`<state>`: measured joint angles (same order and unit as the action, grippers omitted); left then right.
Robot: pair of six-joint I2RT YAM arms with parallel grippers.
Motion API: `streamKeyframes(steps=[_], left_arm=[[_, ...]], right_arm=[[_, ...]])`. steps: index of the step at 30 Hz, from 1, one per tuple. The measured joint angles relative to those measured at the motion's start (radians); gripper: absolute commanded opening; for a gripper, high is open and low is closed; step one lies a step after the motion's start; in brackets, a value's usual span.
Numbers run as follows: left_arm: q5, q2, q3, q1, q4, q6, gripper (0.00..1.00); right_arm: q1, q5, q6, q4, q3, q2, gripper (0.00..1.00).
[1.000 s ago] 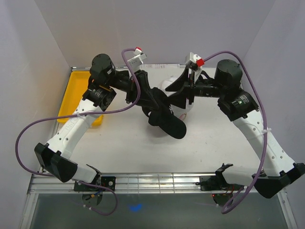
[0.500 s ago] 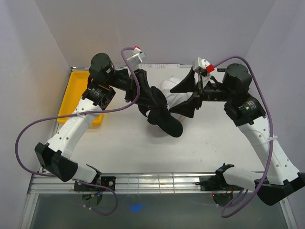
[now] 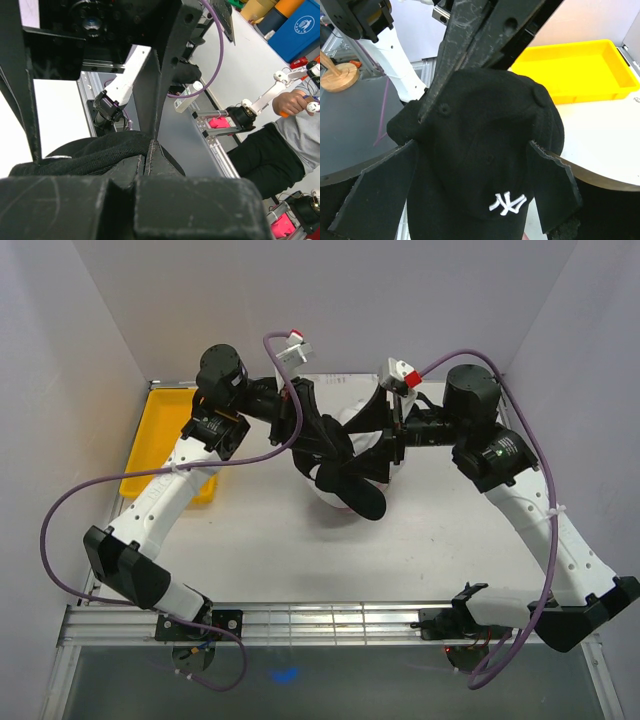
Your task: Stack the hats
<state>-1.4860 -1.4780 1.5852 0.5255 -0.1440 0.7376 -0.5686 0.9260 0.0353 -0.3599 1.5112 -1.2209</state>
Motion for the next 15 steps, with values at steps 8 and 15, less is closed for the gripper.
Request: streamKeyframes(steps=[8, 15], left_arm=[[0.000, -0.032, 0.003, 0.000, -0.062, 0.055, 0.00], [0.002, -0.040, 0.009, -0.001, -0.111, 0.089, 0.00]], right_arm=[[-0.011, -0.021, 0.025, -0.013, 0.000, -0.016, 0.60], [-0.017, -0.020, 0.025, -0.011, 0.003, -0.015, 0.08]])
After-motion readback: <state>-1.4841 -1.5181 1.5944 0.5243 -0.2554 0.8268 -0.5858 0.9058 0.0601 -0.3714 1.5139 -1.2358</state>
